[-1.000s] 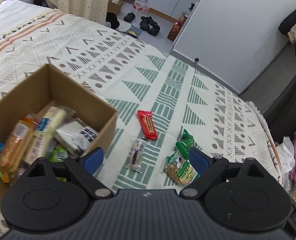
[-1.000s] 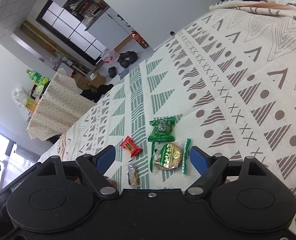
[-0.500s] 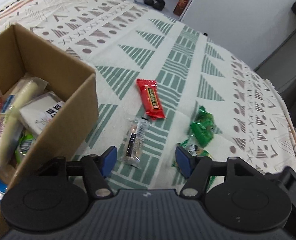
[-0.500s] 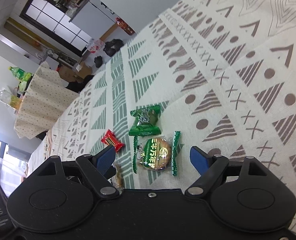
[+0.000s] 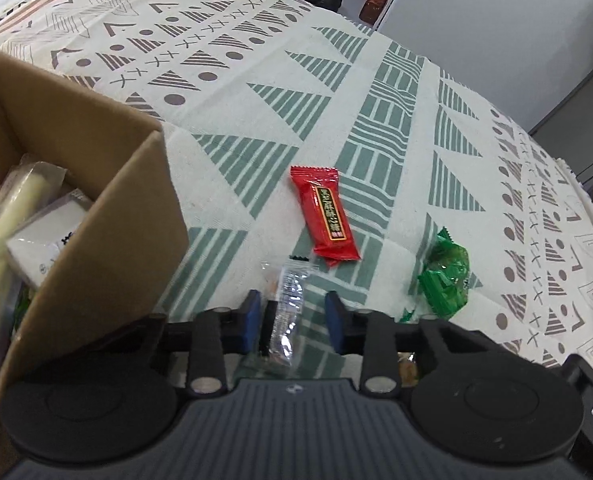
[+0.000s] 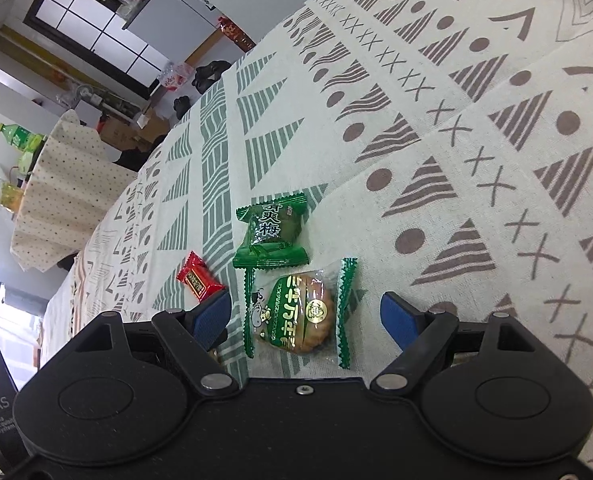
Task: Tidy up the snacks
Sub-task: 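Grasp the clear stick packet with the left tool while the right tool grasps the green round cake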
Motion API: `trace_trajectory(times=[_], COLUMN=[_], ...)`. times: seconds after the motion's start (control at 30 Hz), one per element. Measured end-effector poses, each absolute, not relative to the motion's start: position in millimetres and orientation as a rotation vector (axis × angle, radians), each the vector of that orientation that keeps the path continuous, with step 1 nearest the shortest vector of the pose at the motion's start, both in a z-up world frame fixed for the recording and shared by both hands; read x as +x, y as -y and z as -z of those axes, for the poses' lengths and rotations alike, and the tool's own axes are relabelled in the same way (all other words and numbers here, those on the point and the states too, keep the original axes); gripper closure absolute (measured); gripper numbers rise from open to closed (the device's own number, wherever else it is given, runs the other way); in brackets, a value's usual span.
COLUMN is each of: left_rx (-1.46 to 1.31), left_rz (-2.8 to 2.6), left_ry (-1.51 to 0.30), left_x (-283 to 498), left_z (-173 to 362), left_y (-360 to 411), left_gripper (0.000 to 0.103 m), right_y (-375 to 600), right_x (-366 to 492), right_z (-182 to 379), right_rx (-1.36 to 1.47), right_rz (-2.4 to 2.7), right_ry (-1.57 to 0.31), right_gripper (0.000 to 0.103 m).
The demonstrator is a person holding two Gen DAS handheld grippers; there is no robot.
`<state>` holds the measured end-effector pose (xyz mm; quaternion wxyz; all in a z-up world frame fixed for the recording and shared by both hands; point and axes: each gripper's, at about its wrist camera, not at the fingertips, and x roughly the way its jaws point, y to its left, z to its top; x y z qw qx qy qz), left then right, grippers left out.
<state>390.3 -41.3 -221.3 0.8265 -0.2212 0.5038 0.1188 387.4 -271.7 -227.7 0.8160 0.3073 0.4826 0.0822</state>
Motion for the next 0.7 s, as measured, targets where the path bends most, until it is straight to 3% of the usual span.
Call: trace_trajectory(times=[0.07, 0.43, 0.47, 0.6, 0.7], left_rx=[-0.474, -0.515, -0.516, -0.513, -0.506], left_rz=[-0.256, -0.217, -0.215, -0.203, -0.198], left_ry=[-1.077, -1.091, -1.091, -1.079, -1.063], left_x=[390.0, 380.1, 377.9, 368.8, 361.8], left_z=[221.9, 214.0, 212.3, 203.0, 194.3], left_y=[37.6, 29.3, 30.0, 32.8, 34.9], left_gripper=[0.084, 0.086, 0.086, 0.086, 0.086], right_y=[268.7, 243.4, 241.9, 242.5, 243.1], right_x=[389.7, 390.0, 389.1, 385.7, 383.2], right_z=[228.2, 226.7, 226.3, 225.7, 225.6], right_rx=[0.645, 0.472, 0.456, 0.428, 0.441], right_rz=[-0.175, -0.185, -0.183, -0.177, -0.200], right_ry=[-1.027, -1.016, -1.015, -1.019, -1.027], right_gripper=[0.021, 0.021, 0.023, 0.048, 0.058])
